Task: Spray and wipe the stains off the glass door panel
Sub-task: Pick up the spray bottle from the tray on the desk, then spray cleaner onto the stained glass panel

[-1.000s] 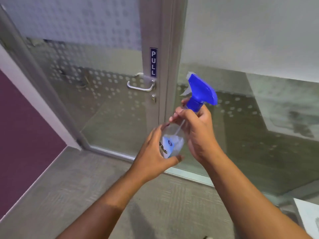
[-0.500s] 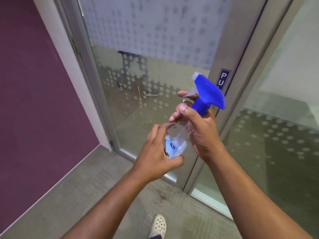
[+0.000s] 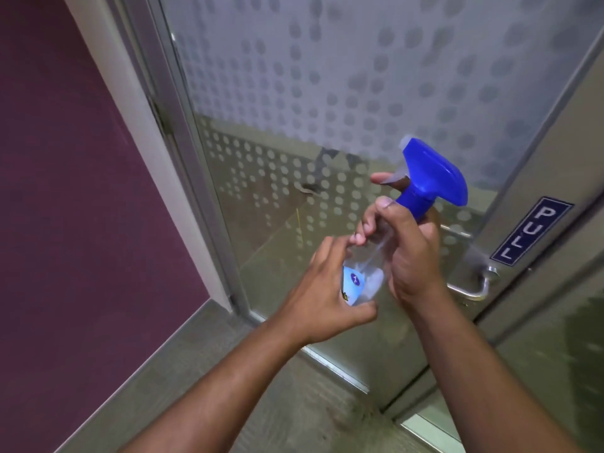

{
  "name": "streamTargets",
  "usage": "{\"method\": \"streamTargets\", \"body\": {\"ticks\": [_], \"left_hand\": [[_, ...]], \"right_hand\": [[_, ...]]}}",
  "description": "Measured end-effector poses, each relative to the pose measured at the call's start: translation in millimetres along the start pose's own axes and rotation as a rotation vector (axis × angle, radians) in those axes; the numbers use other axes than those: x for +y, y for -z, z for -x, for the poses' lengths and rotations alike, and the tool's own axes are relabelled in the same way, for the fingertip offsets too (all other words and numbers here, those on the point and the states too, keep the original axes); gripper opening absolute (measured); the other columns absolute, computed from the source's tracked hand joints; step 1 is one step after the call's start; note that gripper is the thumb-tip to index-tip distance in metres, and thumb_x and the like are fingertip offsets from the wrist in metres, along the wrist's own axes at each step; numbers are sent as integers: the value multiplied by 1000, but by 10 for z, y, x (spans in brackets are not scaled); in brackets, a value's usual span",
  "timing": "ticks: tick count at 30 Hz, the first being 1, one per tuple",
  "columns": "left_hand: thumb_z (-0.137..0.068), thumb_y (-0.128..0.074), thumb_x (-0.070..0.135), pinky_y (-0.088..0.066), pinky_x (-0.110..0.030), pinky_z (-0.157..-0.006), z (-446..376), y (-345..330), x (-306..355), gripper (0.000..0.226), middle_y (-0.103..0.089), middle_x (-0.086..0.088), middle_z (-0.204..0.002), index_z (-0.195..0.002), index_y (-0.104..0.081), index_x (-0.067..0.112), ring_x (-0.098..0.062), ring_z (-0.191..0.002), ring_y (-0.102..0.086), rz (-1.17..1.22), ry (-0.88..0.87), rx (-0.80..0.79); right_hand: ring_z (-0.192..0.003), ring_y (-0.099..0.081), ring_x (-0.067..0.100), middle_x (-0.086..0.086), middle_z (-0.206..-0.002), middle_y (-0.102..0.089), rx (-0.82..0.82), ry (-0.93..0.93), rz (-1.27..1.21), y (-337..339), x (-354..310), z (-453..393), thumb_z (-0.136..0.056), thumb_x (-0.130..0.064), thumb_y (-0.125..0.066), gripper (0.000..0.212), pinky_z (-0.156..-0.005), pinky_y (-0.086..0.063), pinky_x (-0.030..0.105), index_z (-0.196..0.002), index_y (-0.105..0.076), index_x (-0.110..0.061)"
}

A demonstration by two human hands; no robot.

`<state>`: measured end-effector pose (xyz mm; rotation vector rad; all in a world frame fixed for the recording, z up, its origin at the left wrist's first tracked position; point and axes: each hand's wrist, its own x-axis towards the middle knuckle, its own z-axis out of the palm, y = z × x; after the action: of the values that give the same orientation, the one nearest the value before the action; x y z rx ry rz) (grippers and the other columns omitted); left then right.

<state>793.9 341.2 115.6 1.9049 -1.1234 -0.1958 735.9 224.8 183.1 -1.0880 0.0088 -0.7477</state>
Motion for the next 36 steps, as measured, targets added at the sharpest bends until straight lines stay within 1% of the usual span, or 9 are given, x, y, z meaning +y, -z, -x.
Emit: {"method": "streamTargets", "body": {"ticks": [6,11,19,22,24,28,31,33,36], "left_hand": [[-74,-84,34,-49,-36,-110,-520,192,-348,83,-42,11,-130,-140,-34,36,-11,-130,-52,32,-79,-56],[-73,-78,45,-50,-32,-100,-873,349,-607,84,-47,4,-127,-144,-39,23,-12,-119,-53,84,-180,-152],[-75,-78,65,-53,-44,-108,-1315,857,-844,96,-39,17,-143,-148,-21,40,-9,-132,-52,75,-407,-396],[-72,-85,68,-46,-32,-117,-1487,1167,-857,99,-30,40,-144,-145,-20,52,17,-138,-40,96,-526,-462],[-69,-86,72,-45,-30,-117,-1700,1447,-846,96,-31,38,-145,-142,-27,51,13,-141,-40,63,-617,-460],[-79,-74,76,-42,-32,-117,-2296,2116,-745,80,-44,12,-145,-136,-50,25,-8,-142,-44,-140,-853,-88],[-88,-72,61,-39,-53,-124,-2803,2711,-476,68,-52,-8,-147,-132,-55,12,-31,-153,-42,-238,-1017,266],[-87,-69,65,-28,-64,-129,-3116,3128,-246,83,-46,-15,-158,-143,-50,8,-38,-161,-30,-365,-1034,416],[-79,-54,87,-8,-65,-134,-3468,3688,65,119,-16,-14,-179,-165,-27,9,-36,-169,-3,-553,-949,498]], "right_hand": [[-60,-45,24,9,-64,-47,75,43,43,-73,219,-477,-87,-14,-64,36,-60,-44,36,-122,-58,-6],[-54,-45,23,10,-62,-45,218,126,138,-256,351,-702,-90,-8,-60,37,-57,-45,34,-124,-53,5],[-53,-47,23,6,-60,-49,451,301,376,-787,416,-910,-94,-13,-63,26,-54,-50,33,-117,-60,-2],[-51,-51,24,5,-58,-50,515,381,538,-1024,361,-993,-93,-18,-66,18,-56,-50,34,-111,-67,-15],[-49,-53,26,7,-56,-51,542,436,626,-1178,274,-1077,-92,-21,-66,18,-58,-50,33,-110,-68,-21],[-48,-55,24,10,-54,-53,572,513,785,-1448,47,-1281,-90,-25,-65,22,-58,-49,26,-112,-67,-23],[-48,-55,21,7,-53,-54,567,580,862,-1659,-139,-1471,-92,-23,-64,16,-56,-48,27,-108,-66,-26],[-50,-56,19,6,-55,-55,559,616,922,-1803,-270,-1625,-97,-18,-66,12,-56,-48,28,-105,-66,-27],[-50,-57,20,7,-56,-56,548,670,1000,-2056,-493,-1888,-96,-18,-65,8,-54,-47,25,-100,-65,-26]]}}
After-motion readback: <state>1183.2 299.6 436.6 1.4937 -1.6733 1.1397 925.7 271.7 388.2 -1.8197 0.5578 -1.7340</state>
